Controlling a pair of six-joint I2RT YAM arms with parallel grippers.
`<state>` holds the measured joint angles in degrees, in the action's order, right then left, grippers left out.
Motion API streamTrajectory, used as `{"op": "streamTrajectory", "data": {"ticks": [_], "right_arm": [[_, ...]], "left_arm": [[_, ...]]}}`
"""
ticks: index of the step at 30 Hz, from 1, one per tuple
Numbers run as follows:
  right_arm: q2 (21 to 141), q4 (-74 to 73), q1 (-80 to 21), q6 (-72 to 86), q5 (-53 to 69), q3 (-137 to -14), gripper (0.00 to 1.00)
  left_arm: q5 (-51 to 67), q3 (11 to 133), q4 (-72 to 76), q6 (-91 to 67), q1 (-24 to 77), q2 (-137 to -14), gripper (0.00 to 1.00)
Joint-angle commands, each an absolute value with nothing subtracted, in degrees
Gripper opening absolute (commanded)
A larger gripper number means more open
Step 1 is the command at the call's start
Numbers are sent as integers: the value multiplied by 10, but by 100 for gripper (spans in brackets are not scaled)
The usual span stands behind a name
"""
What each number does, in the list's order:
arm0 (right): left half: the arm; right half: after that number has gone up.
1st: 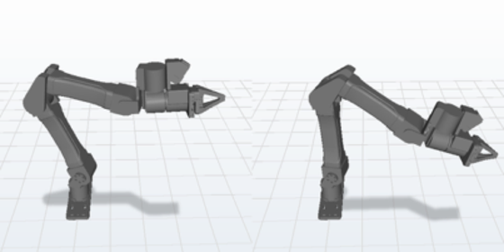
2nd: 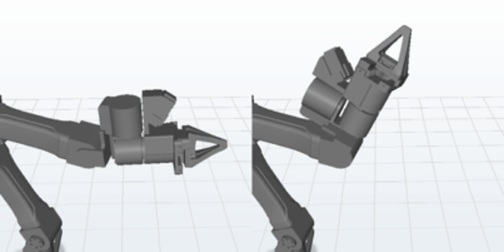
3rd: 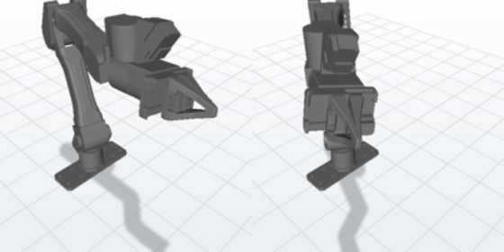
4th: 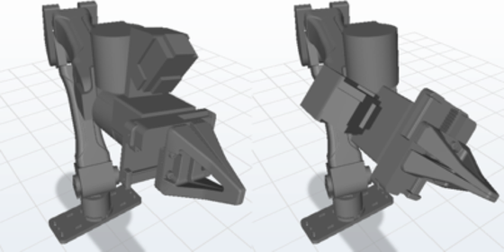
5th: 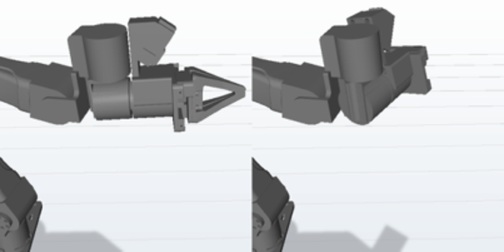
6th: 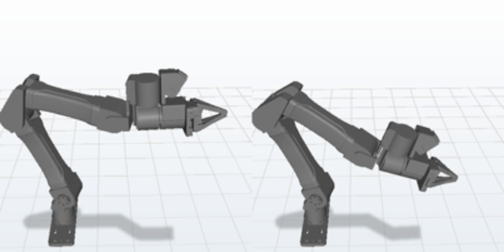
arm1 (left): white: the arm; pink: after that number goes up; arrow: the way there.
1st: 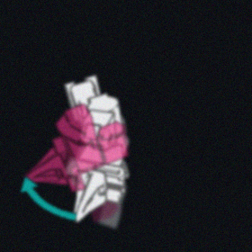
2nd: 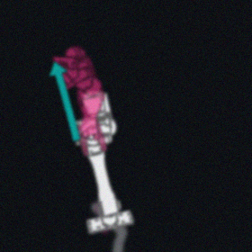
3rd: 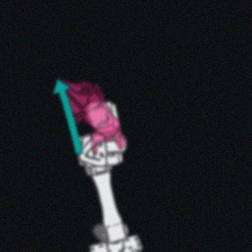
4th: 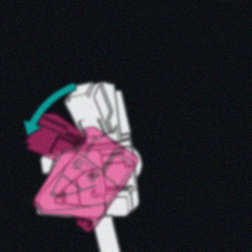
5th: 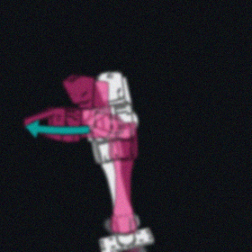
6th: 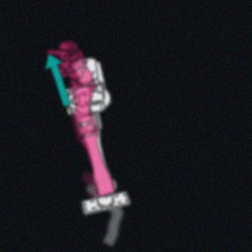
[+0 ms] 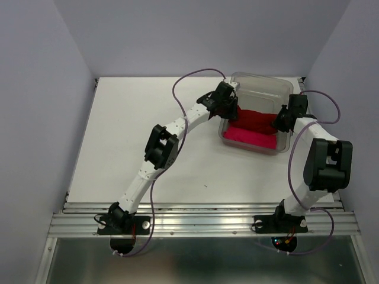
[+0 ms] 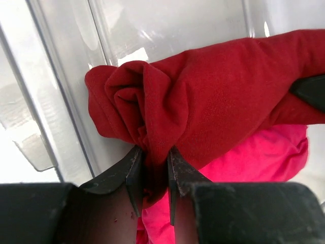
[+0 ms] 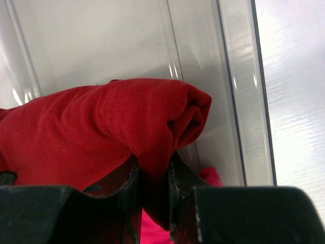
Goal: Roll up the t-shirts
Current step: Place the T-shirt in the bin.
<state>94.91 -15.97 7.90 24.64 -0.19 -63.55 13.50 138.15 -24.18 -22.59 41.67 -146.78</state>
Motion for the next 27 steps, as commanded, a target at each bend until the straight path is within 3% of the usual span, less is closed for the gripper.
{"op": "streamTrajectory", "data": {"ticks": [1, 12, 15, 18, 19, 25, 27], "right_arm": [[960, -121, 92, 226, -22, -642, 1], [985, -120, 92, 221, -39, -636, 1], [979, -120, 92, 222, -40, -635, 7], [971, -121, 92, 222, -35, -635, 19], [970, -122, 92, 221, -34, -635, 28], [961, -128, 92, 219, -16, -640, 53], [958, -132, 92, 218, -15, -642, 62]], "left_arm": [[84, 1419, -231, -192, 410, -1458, 0], [91, 1423, -228, -190, 411, -1479, 0], [107, 1419, -227, -183, 412, -1474, 0], [115, 1410, -223, -180, 413, -1462, 21], [115, 1408, -223, -180, 413, -1456, 34], [111, 1400, -232, -179, 415, -1431, 48], [108, 1397, -237, -181, 416, -1418, 58]]}}
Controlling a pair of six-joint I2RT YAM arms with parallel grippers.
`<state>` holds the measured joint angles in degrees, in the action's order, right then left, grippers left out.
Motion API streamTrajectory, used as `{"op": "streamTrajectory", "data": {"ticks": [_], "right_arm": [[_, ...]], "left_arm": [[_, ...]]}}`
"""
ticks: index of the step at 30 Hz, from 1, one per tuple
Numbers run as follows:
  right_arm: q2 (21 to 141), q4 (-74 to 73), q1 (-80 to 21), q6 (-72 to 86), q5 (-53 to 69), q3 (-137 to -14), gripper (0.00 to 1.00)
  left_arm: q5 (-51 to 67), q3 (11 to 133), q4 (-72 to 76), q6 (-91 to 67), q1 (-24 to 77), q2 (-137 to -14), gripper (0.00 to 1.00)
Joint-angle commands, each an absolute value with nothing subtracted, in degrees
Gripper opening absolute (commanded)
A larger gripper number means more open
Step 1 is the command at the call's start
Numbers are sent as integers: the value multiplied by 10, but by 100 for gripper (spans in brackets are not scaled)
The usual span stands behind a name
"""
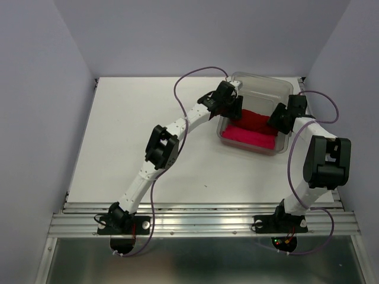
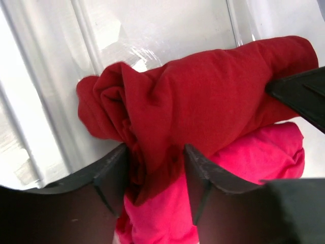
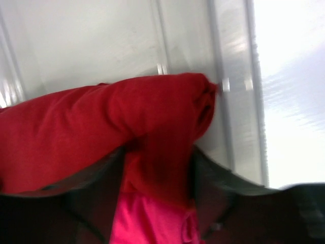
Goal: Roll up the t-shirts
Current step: Place the T-shirt in the bin.
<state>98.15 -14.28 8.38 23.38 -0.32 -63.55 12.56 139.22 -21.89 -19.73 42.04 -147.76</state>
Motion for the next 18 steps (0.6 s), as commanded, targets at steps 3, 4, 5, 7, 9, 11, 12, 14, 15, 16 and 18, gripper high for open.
{"op": "streamTrajectory", "data": {"ticks": [3, 4, 5, 7, 9, 11, 12, 14, 15, 16, 18], "right_arm": [[949, -134, 92, 215, -11, -642, 71], [947, -134, 92, 214, -11, -642, 71], [940, -134, 92, 215, -11, -642, 71], [929, -134, 92, 216, -8, -642, 72], [918, -134, 92, 215, -6, -645, 72], [911, -140, 92, 215, -7, -649, 73], [909, -146, 92, 216, -13, -651, 73], [903, -151, 92, 217, -22, -657, 75], [895, -154, 92, 217, -32, -657, 76], [890, -154, 92, 219, -38, -657, 76], [883, -153, 92, 222, -43, -657, 75]], "left_arm": [[98, 1383, -241, -182, 417, -1394, 61], [96, 1376, -242, -183, 417, -1388, 62], [90, 1370, -243, -183, 417, -1374, 67], [77, 1355, -244, -185, 417, -1357, 76], [70, 1346, -247, -185, 417, -1349, 78], [67, 1345, -246, -185, 418, -1344, 78], [67, 1346, -245, -186, 418, -1342, 79], [69, 1346, -243, -187, 419, -1341, 78], [71, 1350, -242, -188, 420, -1342, 77], [73, 1352, -239, -187, 423, -1343, 76], [80, 1354, -235, -187, 425, -1349, 73]]}}
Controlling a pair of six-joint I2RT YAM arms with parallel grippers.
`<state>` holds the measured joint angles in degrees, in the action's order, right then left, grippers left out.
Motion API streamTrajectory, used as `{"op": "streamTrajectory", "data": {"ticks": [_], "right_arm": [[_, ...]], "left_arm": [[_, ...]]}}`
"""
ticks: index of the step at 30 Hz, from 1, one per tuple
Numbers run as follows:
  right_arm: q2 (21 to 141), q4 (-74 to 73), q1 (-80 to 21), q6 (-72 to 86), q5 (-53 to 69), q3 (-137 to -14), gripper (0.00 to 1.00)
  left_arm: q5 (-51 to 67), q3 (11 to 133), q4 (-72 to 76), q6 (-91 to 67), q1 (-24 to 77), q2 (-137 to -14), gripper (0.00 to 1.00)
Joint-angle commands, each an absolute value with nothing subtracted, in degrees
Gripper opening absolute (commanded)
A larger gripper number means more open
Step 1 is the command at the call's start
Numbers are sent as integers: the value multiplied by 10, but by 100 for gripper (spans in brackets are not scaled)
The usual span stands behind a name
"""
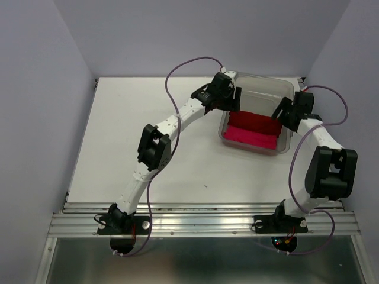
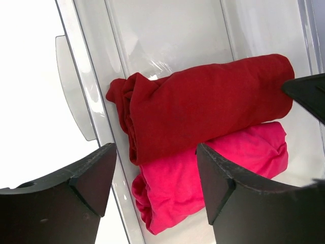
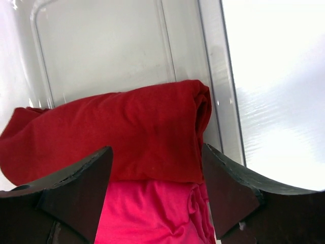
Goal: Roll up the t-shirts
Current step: Place the T-shirt in the bin, then reset both arms
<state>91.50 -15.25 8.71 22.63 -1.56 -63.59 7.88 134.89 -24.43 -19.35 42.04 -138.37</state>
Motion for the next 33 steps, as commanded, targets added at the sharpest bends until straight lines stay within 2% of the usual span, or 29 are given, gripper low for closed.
{"op": "streamTrajectory", "data": {"ticks": [1, 3, 6, 10, 15, 21, 24, 27, 28, 30, 31, 32, 33], "right_arm": [[882, -151, 92, 222, -33, -661, 71], [888, -151, 92, 224, -18, -666, 62], [912, -149, 92, 234, 11, -671, 38], [948, -142, 92, 242, 6, -675, 21], [996, -139, 92, 248, 6, -682, 18], [999, -145, 92, 249, 3, -687, 16], [985, -154, 92, 245, 3, -704, 19], [954, -170, 92, 245, 11, -721, 32], [946, -175, 92, 245, 14, -723, 41], [918, -184, 92, 244, 13, -729, 50], [908, -195, 92, 244, 11, -734, 66], [889, -199, 92, 243, 8, -736, 73], [878, -209, 92, 244, 3, -734, 85]], "left_arm": [[83, 1361, -231, -188, 428, -1353, 73], [92, 1369, -230, -190, 431, -1366, 69], [109, 1373, -211, -193, 436, -1382, 63], [117, 1382, -196, -197, 444, -1407, 63], [109, 1392, -195, -200, 447, -1451, 63], [101, 1395, -214, -196, 447, -1476, 63], [97, 1390, -213, -194, 449, -1458, 63], [91, 1389, -207, -189, 449, -1425, 62], [90, 1388, -205, -186, 450, -1415, 62], [88, 1387, -202, -185, 450, -1384, 63], [88, 1387, -200, -185, 450, -1376, 63], [88, 1386, -201, -185, 450, -1358, 64], [89, 1385, -201, -184, 451, -1349, 65]]}}
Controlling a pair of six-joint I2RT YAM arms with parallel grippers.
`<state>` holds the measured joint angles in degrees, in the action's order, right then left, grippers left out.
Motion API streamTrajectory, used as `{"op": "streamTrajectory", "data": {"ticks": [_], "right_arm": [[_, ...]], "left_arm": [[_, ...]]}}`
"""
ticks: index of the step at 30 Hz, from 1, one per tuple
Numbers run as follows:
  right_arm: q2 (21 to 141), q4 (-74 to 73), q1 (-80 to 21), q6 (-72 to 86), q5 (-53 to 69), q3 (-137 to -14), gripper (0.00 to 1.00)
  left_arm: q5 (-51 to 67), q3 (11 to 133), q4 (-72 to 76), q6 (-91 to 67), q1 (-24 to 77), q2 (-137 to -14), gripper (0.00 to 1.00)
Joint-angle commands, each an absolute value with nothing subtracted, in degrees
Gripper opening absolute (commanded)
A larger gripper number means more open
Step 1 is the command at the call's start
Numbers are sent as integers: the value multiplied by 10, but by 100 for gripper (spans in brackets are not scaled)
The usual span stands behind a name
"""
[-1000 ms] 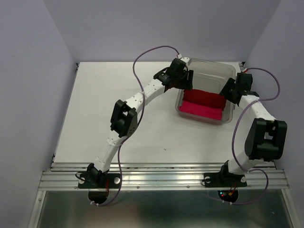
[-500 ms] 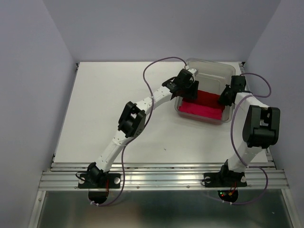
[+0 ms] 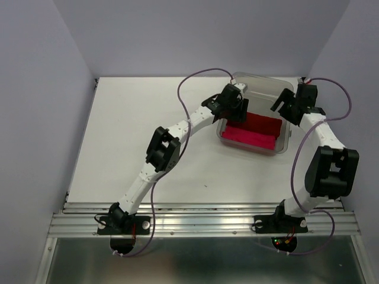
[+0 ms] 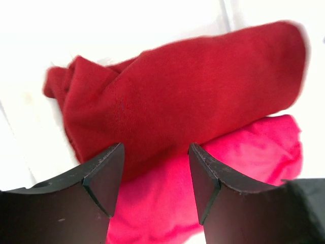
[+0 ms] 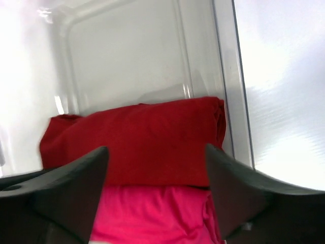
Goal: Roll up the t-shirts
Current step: Reset both arms
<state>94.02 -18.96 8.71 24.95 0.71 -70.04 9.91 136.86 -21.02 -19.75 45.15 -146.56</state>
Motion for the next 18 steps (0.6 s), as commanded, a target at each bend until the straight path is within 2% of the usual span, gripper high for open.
{"op": "streamTrajectory", "data": {"ticks": [1, 3, 13, 18], "right_arm": [[866, -213, 92, 243, 1, -733, 90], [833, -225, 92, 246, -26, -727, 100], [724, -276, 92, 277, -172, -671, 100], [682, -272, 92, 286, -202, -634, 100]], "left_arm": [[89, 1383, -202, -183, 452, -1331, 66], [91, 1377, -202, -183, 452, -1312, 68], [51, 1288, -222, -182, 453, -1185, 72], [16, 1228, -236, -195, 453, -1116, 72]]}}
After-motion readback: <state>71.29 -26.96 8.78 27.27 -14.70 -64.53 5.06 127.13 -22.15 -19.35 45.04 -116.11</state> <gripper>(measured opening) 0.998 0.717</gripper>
